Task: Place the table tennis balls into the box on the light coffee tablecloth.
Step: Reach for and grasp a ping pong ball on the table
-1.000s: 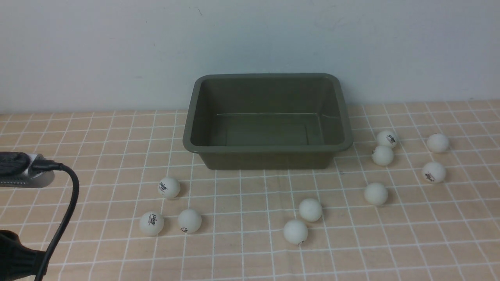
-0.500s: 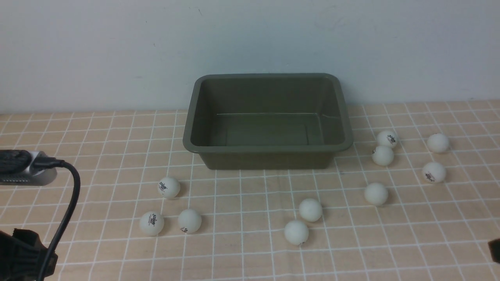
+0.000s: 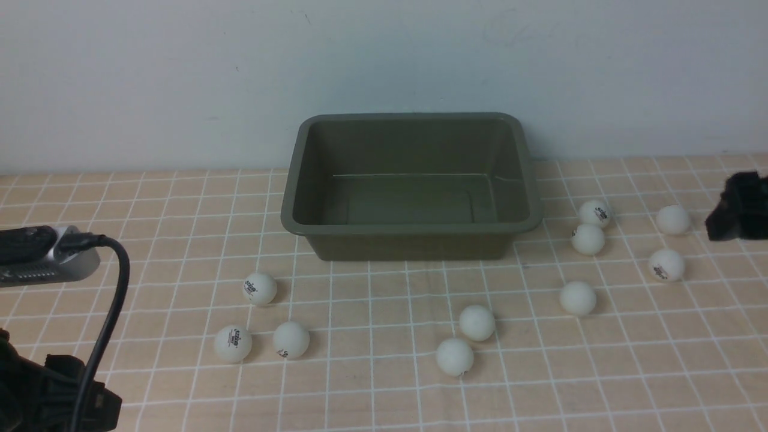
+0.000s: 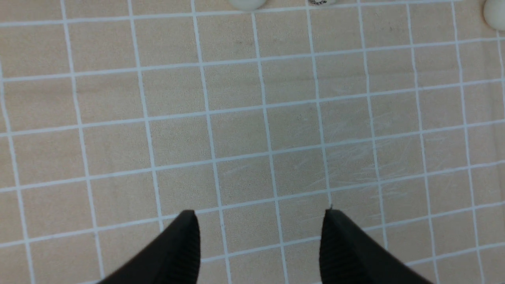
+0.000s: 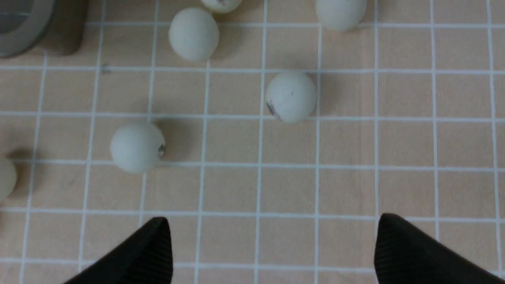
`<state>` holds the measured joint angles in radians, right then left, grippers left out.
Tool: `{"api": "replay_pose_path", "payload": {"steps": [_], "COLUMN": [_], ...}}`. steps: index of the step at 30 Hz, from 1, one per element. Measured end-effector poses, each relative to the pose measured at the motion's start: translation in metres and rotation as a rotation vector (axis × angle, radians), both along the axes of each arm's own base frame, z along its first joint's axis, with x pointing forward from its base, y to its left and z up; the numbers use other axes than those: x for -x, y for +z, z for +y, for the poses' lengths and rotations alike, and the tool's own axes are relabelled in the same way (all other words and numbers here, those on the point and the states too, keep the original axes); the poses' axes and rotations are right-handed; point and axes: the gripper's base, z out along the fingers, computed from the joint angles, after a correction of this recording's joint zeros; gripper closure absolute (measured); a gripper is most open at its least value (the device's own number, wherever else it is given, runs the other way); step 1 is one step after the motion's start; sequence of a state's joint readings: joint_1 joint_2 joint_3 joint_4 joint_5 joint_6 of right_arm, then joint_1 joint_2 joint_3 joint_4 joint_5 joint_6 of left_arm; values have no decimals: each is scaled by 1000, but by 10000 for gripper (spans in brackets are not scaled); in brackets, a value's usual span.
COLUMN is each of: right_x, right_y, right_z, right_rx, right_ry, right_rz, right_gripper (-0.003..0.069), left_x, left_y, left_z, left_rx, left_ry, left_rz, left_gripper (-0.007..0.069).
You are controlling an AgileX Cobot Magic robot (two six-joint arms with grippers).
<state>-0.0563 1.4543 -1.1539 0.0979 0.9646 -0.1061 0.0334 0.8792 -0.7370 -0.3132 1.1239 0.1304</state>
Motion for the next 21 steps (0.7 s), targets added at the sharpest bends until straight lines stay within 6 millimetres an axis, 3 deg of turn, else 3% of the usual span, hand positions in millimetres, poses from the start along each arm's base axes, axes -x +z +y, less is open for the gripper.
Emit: {"api": "replay_pose_path", "payload": {"steps": [1, 5, 10, 16, 21], "right_x": [-23, -72, -122, -154, -166], "right_y": [-6, -24, -51, -70, -84], "right_z": [-2, -6, -10, -16, -20], "right_rx": [6, 10, 29, 83, 104], "right_ry": [0, -13, -12, -4, -10], "right_rz": [34, 84, 120, 139, 145], "right_gripper": [41, 60, 71, 71, 71], "left_x": [0, 0, 0, 0, 0], "left_y": [0, 0, 0, 0, 0], "left_z": [0, 0, 1, 1, 1], "left_rx": [-1, -2, -7, -16, -18], "left_ry": [0, -1, -1, -2, -2], "left_rz": [-1, -1, -1, 0, 0], "left_gripper": [284, 284, 284, 284, 284]}}
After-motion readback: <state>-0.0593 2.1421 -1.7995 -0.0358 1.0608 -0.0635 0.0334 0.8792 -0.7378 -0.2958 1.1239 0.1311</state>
